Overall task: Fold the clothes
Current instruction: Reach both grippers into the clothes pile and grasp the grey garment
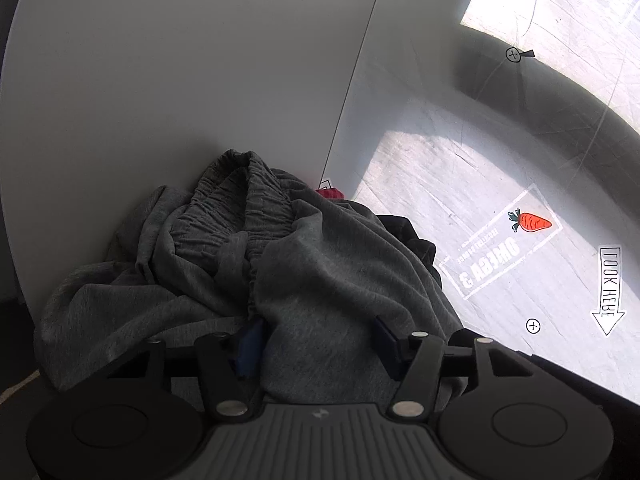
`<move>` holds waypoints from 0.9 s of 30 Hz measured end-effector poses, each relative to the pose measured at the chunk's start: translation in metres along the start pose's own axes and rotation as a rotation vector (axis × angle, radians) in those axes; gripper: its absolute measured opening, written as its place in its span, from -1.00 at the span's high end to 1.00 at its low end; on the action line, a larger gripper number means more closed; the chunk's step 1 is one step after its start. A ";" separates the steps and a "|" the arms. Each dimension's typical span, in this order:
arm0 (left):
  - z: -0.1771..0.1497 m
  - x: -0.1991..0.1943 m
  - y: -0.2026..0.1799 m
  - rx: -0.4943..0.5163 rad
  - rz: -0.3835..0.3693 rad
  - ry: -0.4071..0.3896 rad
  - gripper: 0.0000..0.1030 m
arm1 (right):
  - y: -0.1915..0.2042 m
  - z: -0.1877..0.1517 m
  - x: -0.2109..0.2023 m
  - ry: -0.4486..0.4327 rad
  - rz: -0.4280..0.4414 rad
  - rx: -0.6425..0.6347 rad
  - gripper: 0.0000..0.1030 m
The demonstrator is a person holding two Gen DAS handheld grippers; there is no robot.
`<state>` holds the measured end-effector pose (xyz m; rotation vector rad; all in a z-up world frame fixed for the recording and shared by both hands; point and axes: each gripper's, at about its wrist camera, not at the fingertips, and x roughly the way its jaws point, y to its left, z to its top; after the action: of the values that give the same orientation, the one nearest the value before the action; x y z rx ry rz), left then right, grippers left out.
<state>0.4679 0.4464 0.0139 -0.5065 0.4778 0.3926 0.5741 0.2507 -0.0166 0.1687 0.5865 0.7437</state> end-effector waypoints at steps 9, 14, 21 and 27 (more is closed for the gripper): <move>-0.008 -0.015 -0.019 0.069 -0.014 -0.012 0.85 | 0.003 -0.009 -0.002 -0.008 0.042 -0.043 0.97; -0.013 -0.039 -0.045 0.101 -0.051 -0.022 0.90 | -0.002 -0.002 -0.033 -0.059 0.017 -0.019 0.98; -0.032 -0.086 -0.091 0.139 -0.162 -0.017 0.91 | -0.020 -0.002 -0.097 -0.120 -0.054 0.040 0.98; -0.065 -0.134 -0.153 0.199 -0.290 -0.008 0.92 | -0.047 -0.017 -0.184 -0.216 -0.129 0.109 0.98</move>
<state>0.4077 0.2562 0.0896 -0.3740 0.4232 0.0677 0.4849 0.0905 0.0343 0.3053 0.4274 0.5605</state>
